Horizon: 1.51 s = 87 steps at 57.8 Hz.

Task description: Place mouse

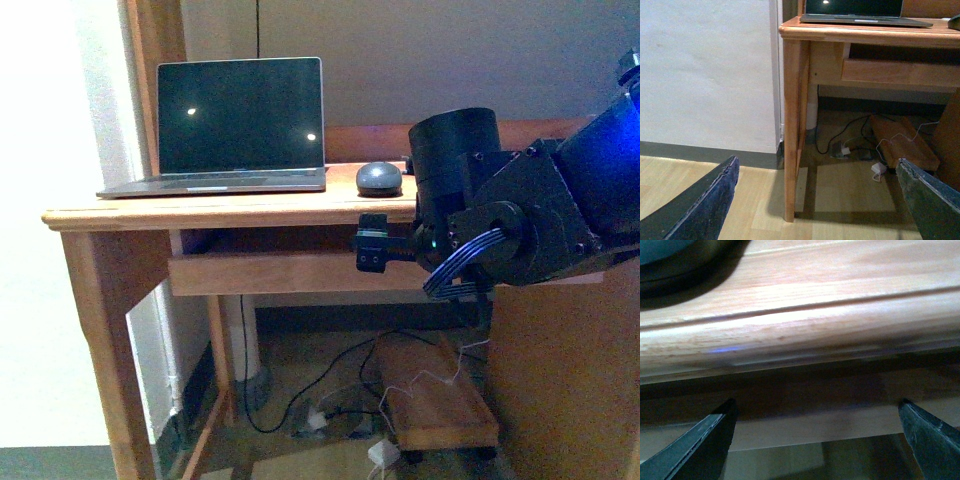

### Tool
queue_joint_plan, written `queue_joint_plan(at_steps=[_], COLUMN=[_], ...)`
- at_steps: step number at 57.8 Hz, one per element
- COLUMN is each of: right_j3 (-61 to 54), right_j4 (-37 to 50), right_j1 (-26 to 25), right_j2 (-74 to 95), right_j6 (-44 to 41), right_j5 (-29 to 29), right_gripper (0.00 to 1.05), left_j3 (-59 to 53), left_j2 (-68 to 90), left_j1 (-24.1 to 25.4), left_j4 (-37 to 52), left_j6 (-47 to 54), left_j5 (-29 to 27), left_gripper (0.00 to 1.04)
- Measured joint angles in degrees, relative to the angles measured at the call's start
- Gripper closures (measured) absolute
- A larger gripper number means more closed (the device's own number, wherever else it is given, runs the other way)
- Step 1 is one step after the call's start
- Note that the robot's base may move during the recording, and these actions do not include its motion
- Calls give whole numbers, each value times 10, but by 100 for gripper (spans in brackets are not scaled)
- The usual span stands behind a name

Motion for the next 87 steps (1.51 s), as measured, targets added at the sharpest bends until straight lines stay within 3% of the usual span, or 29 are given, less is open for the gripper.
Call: queue_joint_plan(at_steps=[22, 39, 56, 68, 80, 83, 87], right_j3=[-221, -419, -562, -627, -673, -672, -685], right_j4=[78, 95, 63, 36, -51, -110, -184], right_j1=[-19, -30, -31, 24, 71, 80, 57], right_j2=[-184, -435, -682, -825, -958, -993, -1037], right_j6=[12, 68, 87, 34, -14, -43, -79], right_j5=[-95, -111, -55, 10, 64, 93, 71], right_gripper=[8, 8, 8, 8, 8, 14, 25], left_j3=[0, 0, 0, 0, 0, 0, 0], left_j2=[0, 0, 0, 0, 0, 0, 0], left_j1=[0, 0, 0, 0, 0, 0, 0], left_j4=[0, 0, 0, 0, 0, 0, 0], left_j6=[0, 0, 0, 0, 0, 0, 0], left_j5=[0, 0, 0, 0, 0, 0, 0], left_gripper=[8, 8, 8, 8, 8, 8, 8])
